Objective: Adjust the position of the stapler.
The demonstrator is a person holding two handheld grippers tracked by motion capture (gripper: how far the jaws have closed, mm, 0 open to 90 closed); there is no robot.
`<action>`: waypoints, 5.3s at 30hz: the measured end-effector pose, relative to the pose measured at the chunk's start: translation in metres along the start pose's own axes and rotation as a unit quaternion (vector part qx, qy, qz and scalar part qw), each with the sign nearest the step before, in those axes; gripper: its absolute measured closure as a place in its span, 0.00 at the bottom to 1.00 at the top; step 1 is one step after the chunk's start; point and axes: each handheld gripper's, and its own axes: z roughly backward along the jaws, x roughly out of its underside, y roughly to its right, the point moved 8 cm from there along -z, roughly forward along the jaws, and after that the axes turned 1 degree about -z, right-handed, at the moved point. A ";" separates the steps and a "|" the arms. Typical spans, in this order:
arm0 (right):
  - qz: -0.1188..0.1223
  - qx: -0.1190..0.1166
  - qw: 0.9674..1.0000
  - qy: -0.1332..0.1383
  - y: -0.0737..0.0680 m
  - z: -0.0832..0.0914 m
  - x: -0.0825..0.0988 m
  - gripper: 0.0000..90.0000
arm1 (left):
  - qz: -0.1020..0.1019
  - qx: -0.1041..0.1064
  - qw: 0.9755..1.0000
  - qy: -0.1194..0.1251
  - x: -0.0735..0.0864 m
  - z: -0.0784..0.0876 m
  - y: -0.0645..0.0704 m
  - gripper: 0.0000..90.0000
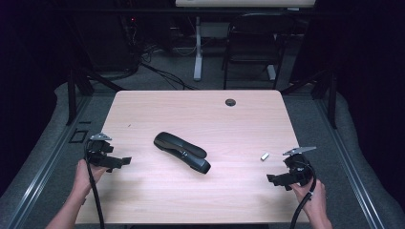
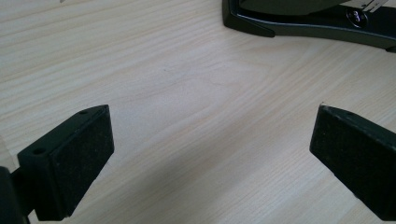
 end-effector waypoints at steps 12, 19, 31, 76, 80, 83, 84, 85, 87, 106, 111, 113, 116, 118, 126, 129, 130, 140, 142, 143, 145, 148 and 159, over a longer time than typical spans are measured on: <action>0.017 -0.007 1.000 0.003 -0.011 0.001 -0.004 0.01 | -0.011 0.025 1.000 0.005 0.000 -0.003 0.003 0.00; 0.025 -0.018 1.000 0.004 -0.021 -0.001 -0.006 0.02 | -0.025 0.026 0.999 0.003 -0.002 -0.005 0.008 0.00; 0.050 -0.041 0.998 0.004 -0.046 -0.004 -0.013 0.04 | -0.024 0.026 0.999 -0.002 0.000 -0.006 0.008 0.00; 0.164 -0.102 0.981 -0.034 -0.147 -0.033 -0.099 0.00 | -0.026 0.031 0.999 -0.009 0.001 -0.008 0.009 0.00; 0.174 -0.109 0.978 -0.037 -0.158 -0.038 -0.109 0.01 | -0.025 0.032 0.999 -0.010 0.002 -0.008 0.009 0.00; 0.183 -0.114 0.976 -0.039 -0.169 -0.043 -0.118 0.05 | -0.024 0.032 0.999 -0.012 0.003 -0.008 0.009 0.00; 0.183 -0.114 0.976 -0.039 -0.169 -0.043 -0.118 0.05 | -0.024 0.032 0.999 -0.012 0.003 -0.008 0.009 0.00; 0.187 -0.116 0.975 -0.039 -0.171 -0.045 -0.120 0.06 | -0.024 0.032 0.999 -0.013 0.003 -0.009 0.009 0.00; 0.194 -0.118 0.973 -0.042 -0.180 -0.049 -0.127 0.12 | -0.023 0.033 0.999 -0.012 0.003 -0.009 0.009 0.00; 0.240 -0.095 0.964 -0.066 -0.215 -0.075 -0.157 0.49 | -0.025 0.037 0.999 -0.021 0.006 -0.010 0.009 0.00; 0.246 -0.078 0.963 -0.072 -0.219 -0.082 -0.159 0.54 | -0.024 0.038 0.999 -0.022 0.006 -0.011 0.009 0.00; 0.251 -0.070 0.963 -0.076 -0.219 -0.084 -0.160 0.57 | -0.025 0.039 0.999 -0.023 0.006 -0.011 0.009 0.00; 0.253 -0.064 0.962 -0.074 -0.218 -0.086 -0.160 0.61 | -0.024 0.039 0.999 -0.025 0.007 -0.011 0.009 0.00; 0.255 -0.068 0.962 -0.074 -0.218 -0.085 -0.160 0.62 | -0.025 0.040 0.999 -0.026 0.007 -0.012 0.009 0.00; 0.263 -0.077 0.959 -0.072 -0.217 -0.085 -0.160 0.62 | -0.027 0.042 0.998 -0.030 0.008 -0.012 0.010 0.00; 0.270 -0.080 0.956 -0.078 -0.216 -0.085 -0.160 0.62 | -0.026 0.042 0.998 -0.030 0.008 -0.012 0.010 0.00; 0.271 -0.083 0.956 -0.080 -0.217 -0.084 -0.160 0.62 | -0.026 0.042 0.998 -0.030 0.008 -0.012 0.009 0.00; 0.286 -0.094 0.949 -0.093 -0.213 -0.079 -0.153 0.62 | -0.028 0.042 0.998 -0.032 0.009 -0.013 0.010 0.00; 0.286 -0.096 0.949 -0.092 -0.212 -0.078 -0.152 0.62 | -0.029 0.043 0.998 -0.033 0.009 -0.013 0.010 0.00; 0.289 -0.099 0.948 -0.092 -0.211 -0.077 -0.150 0.62 | -0.031 0.043 0.998 -0.036 0.009 -0.013 0.010 0.00; 0.293 -0.099 0.947 -0.092 -0.210 -0.076 -0.149 0.62 | -0.032 0.043 0.998 -0.035 0.009 -0.013 0.010 0.00; 0.296 -0.102 0.945 -0.094 -0.208 -0.073 -0.145 0.62 | -0.031 0.043 0.998 -0.034 0.009 -0.013 0.010 0.00; 0.312 -0.119 0.938 -0.094 -0.197 -0.062 -0.130 0.62 | -0.017 0.034 0.998 -0.052 0.013 -0.013 0.005 0.00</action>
